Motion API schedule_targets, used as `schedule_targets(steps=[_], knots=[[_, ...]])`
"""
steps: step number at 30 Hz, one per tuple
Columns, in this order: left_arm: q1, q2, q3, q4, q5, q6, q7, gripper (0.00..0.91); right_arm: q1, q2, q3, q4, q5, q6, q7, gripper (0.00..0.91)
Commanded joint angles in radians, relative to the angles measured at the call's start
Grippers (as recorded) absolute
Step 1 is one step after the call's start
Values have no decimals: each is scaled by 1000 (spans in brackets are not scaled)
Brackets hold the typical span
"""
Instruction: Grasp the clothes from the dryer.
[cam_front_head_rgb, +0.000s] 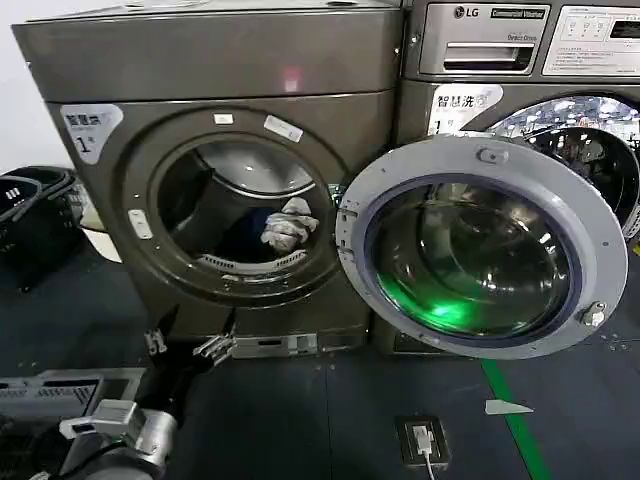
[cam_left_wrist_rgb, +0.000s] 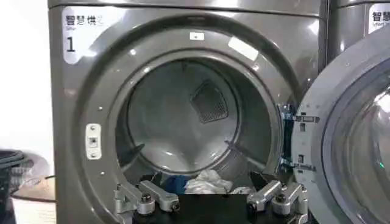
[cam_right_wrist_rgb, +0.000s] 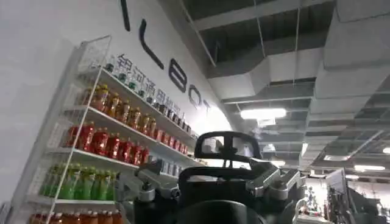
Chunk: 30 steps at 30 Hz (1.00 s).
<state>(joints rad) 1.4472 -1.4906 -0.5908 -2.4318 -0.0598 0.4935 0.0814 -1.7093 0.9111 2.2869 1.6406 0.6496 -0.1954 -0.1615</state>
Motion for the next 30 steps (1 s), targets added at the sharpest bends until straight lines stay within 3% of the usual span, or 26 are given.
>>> schedule_targets(steps=[1,30], knots=[[2,0,1,-4,0,0,0,907,-1,1,1,1,1,1,0,907],[4,-8,-3,-3,3,-3,1,907,6,-4,-2,-5,2,7,-2,907]])
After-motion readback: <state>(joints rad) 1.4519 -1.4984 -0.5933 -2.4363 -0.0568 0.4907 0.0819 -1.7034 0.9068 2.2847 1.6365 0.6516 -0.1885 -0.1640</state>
